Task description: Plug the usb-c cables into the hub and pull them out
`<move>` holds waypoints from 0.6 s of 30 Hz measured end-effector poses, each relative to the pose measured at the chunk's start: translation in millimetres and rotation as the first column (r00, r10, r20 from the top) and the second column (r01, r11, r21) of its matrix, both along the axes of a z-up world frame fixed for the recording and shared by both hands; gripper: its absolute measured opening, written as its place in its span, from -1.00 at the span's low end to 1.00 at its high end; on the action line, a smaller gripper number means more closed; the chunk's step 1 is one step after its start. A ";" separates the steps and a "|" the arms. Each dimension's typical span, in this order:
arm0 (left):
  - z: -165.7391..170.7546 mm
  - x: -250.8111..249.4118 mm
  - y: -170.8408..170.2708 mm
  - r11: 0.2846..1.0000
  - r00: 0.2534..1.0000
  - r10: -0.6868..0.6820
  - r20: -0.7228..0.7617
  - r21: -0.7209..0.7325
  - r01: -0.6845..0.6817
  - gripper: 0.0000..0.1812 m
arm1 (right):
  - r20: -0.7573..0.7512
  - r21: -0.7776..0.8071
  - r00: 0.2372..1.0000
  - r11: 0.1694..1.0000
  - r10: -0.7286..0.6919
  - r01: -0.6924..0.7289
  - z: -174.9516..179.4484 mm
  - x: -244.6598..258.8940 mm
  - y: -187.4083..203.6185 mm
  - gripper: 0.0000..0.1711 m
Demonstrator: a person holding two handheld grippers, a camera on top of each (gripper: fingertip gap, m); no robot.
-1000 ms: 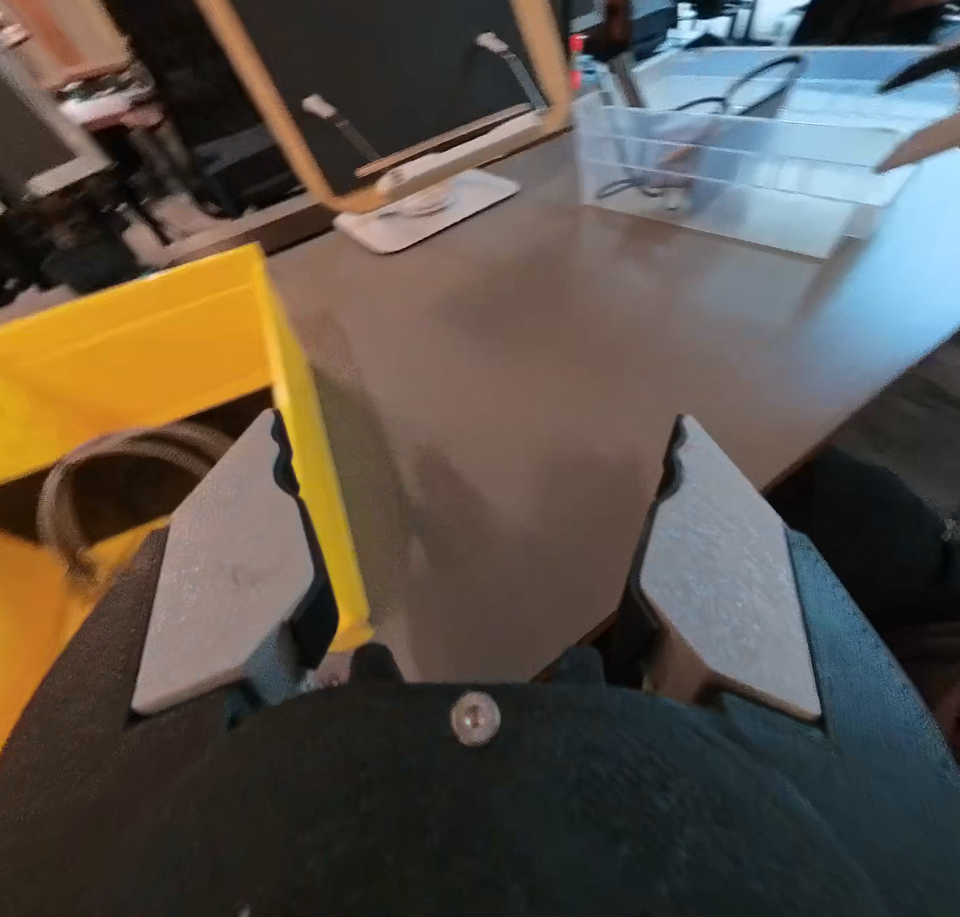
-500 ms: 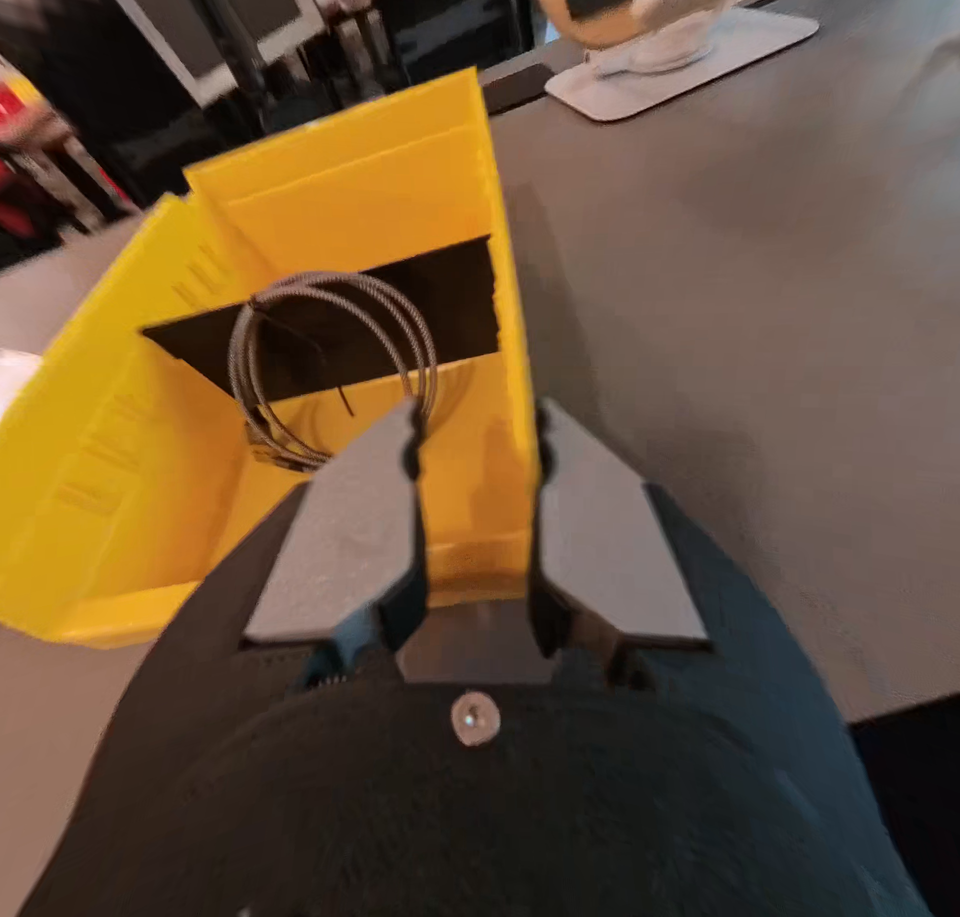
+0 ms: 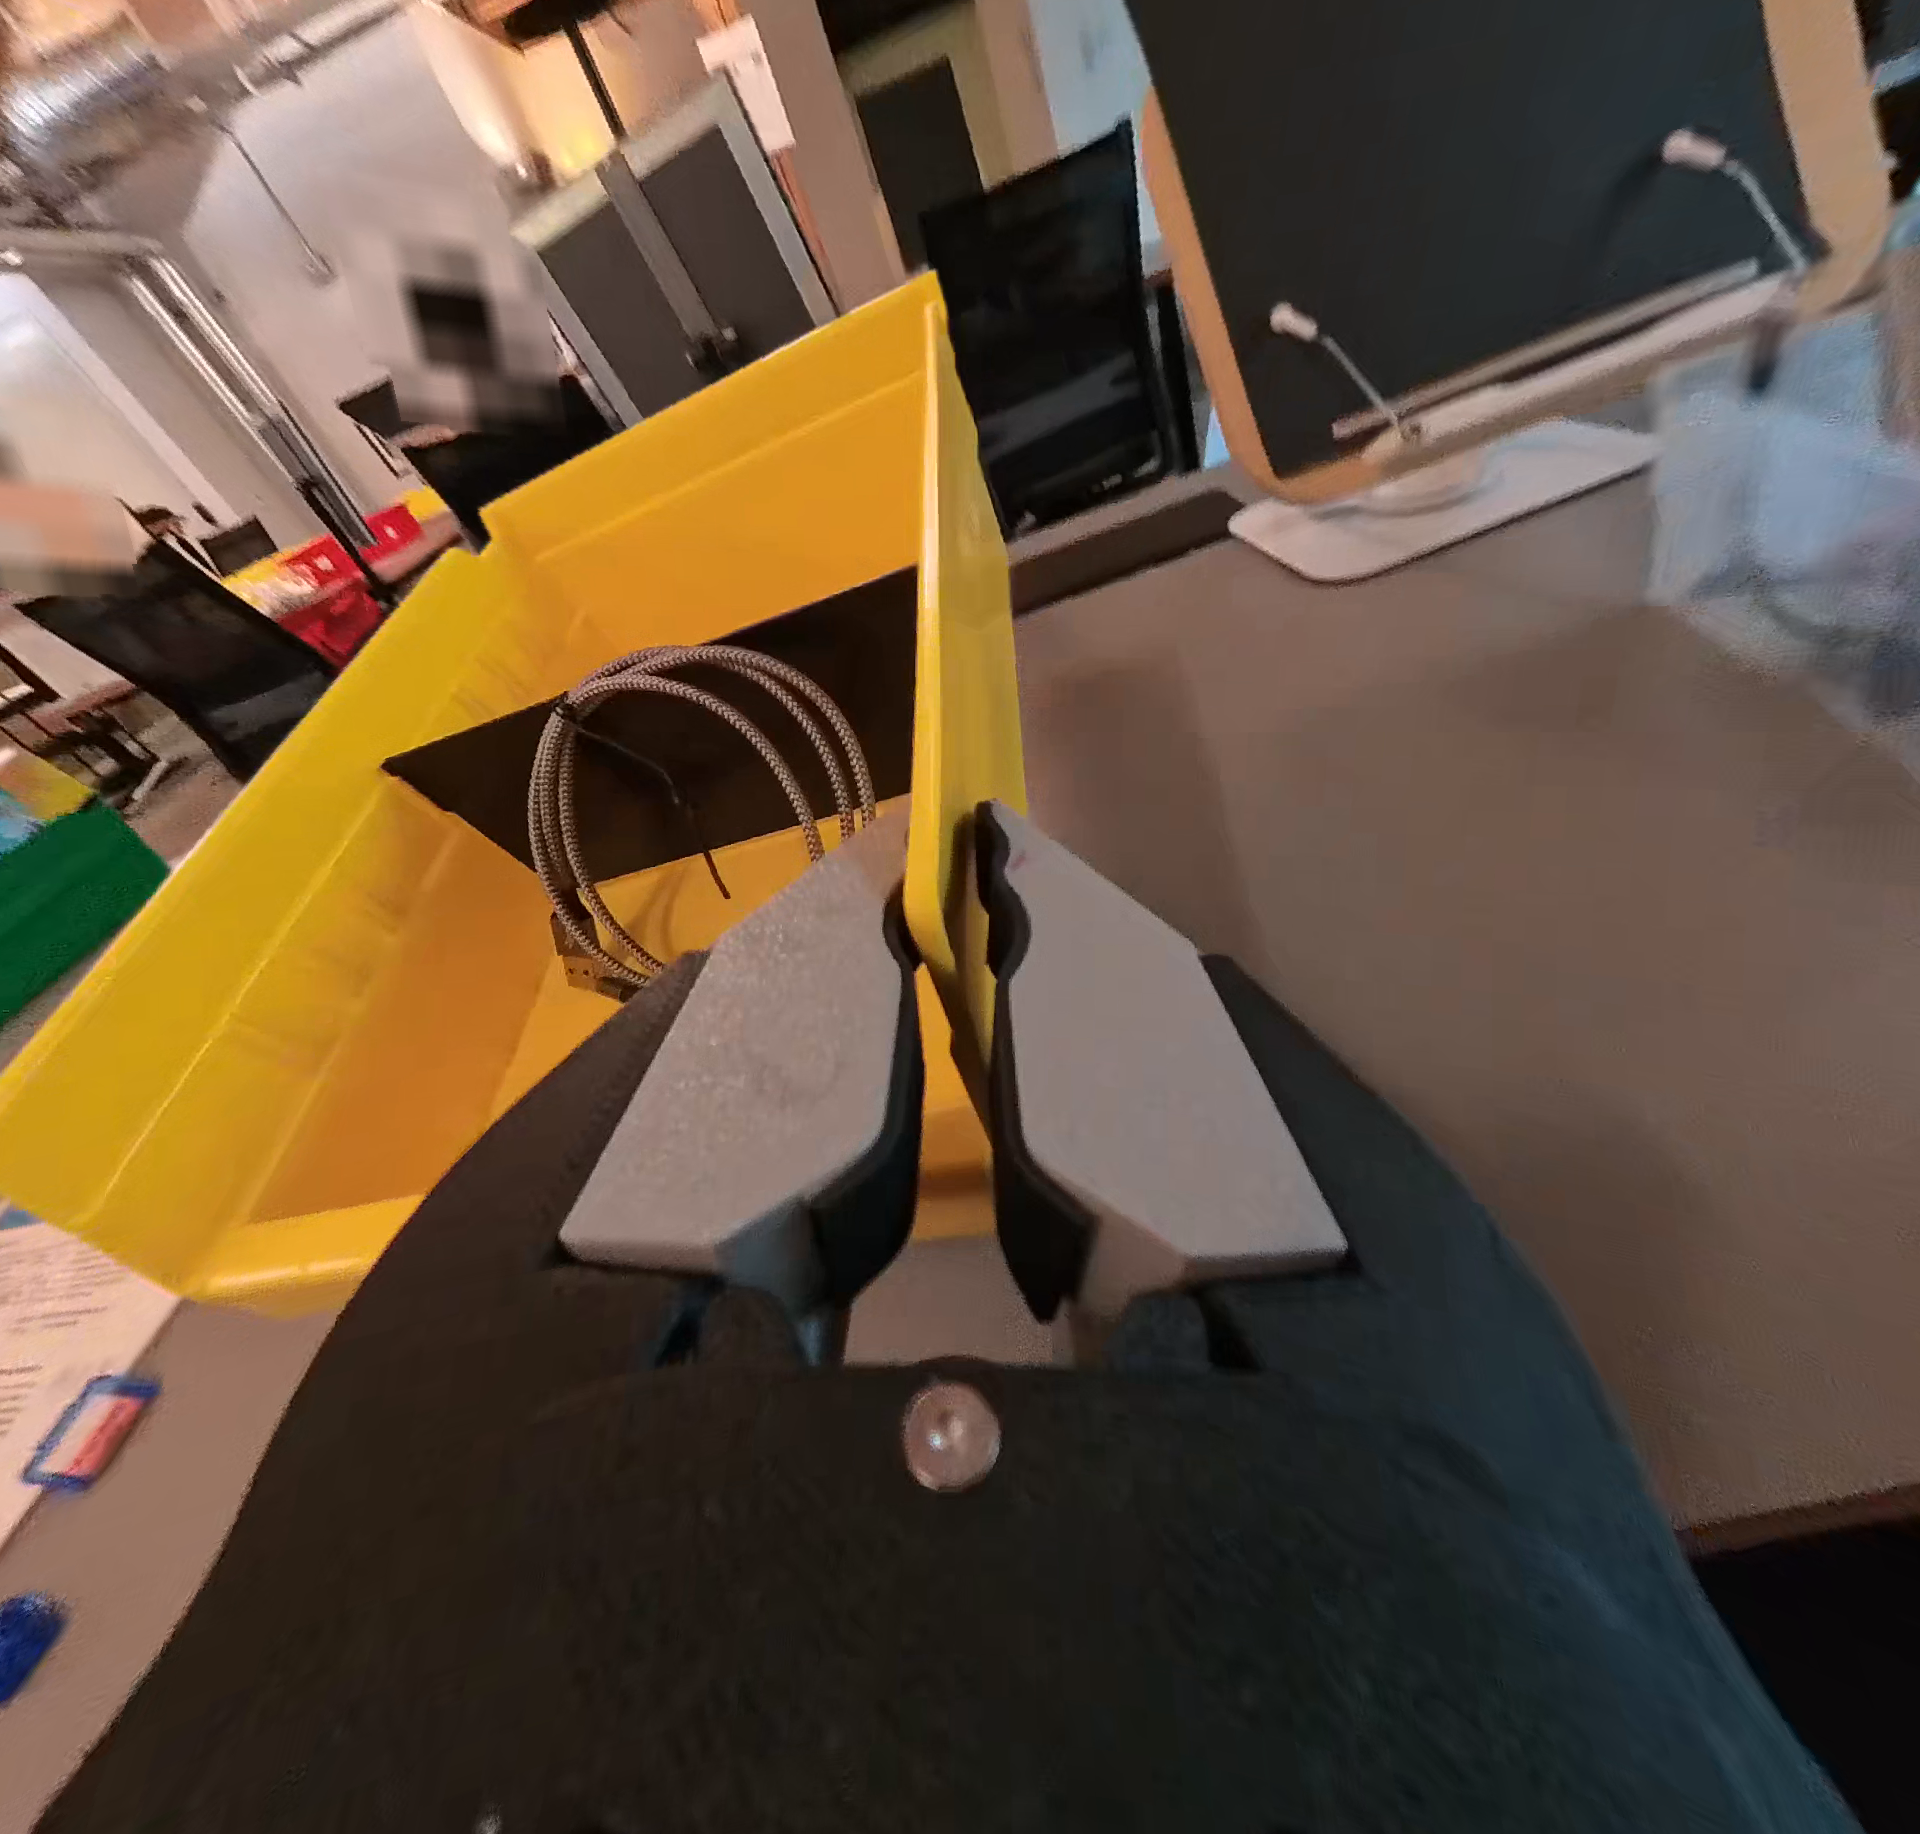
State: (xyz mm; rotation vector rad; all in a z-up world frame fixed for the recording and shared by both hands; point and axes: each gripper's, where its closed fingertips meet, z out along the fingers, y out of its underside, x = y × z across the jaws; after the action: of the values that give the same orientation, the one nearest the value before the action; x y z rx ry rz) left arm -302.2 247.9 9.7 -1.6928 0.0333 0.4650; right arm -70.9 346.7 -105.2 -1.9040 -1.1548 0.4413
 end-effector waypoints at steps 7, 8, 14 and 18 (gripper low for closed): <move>48.5 6.2 -12.0 0.994 1.000 -0.012 -0.001 0.109 0.012 -0.98 | -0.213 -0.090 0.959 0.974 0.185 -0.208 32.7 -172.6 -83.4 0.08; 53.7 6.8 -14.5 0.993 1.000 -0.013 -0.005 0.116 0.013 -0.98 | -0.231 -0.050 0.956 0.979 0.182 -0.198 46.0 -177.5 -89.9 0.07; 77.3 39.1 -17.0 0.987 0.996 -0.066 -0.057 0.140 0.074 -0.99 | -0.351 0.174 0.867 0.934 0.354 -0.311 127.0 -122.9 -123.7 0.23; 91.2 101.9 -9.6 0.959 0.974 -0.204 -0.103 0.181 0.220 -0.99 | -0.380 0.244 0.864 0.937 0.331 -0.252 157.7 -43.9 -96.2 0.20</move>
State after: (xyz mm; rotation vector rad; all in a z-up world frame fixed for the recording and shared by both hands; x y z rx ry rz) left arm -200.3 238.2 100.9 -1.4615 0.2225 0.3647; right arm -114.9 250.5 52.5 -1.3833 -1.1494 0.8339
